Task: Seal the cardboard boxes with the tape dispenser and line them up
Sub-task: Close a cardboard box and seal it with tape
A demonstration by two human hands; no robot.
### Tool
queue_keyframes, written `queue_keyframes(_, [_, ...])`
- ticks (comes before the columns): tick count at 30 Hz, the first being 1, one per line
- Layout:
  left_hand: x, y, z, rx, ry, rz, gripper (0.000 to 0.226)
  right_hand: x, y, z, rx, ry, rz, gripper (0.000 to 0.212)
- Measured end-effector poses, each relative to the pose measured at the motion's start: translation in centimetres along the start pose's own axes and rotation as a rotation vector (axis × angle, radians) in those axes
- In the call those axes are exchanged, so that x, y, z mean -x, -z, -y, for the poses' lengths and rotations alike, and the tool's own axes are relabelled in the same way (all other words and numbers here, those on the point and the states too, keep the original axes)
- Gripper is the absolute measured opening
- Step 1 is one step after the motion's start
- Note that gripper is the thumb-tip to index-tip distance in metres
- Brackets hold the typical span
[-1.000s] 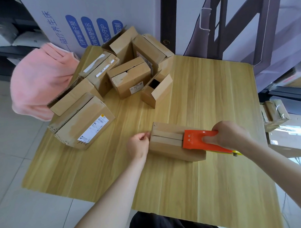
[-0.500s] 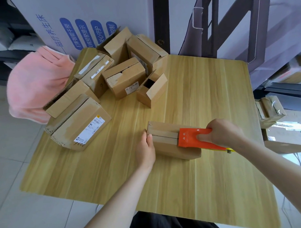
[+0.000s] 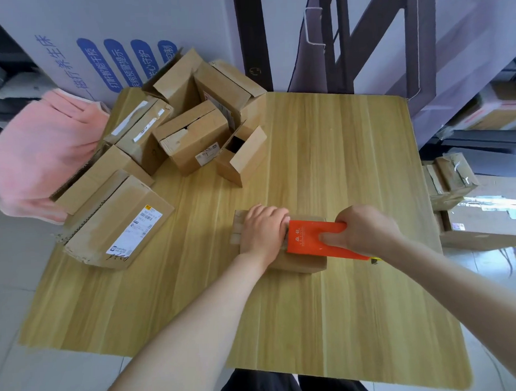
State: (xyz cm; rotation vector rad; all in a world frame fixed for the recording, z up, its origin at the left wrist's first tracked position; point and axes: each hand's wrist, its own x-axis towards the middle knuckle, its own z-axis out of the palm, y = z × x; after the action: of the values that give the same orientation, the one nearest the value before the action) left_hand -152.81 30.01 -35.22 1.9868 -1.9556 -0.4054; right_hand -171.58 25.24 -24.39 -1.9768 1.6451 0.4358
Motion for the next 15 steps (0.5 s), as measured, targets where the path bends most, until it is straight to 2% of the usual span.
queue_keyframes(9, [-0.1, -0.1, 0.2, -0.111, 0.014, 0.009, 0.042, -1.1, 0.0, -4.8, -0.231, 0.128, 0.065, 0.034])
queue_keyframes(15, [-0.1, -0.3, -0.1, -0.134, 0.036, 0.018, 0.037, -1.5, 0.8, -10.7, -0.282, 0.13, 0.086, 0.027])
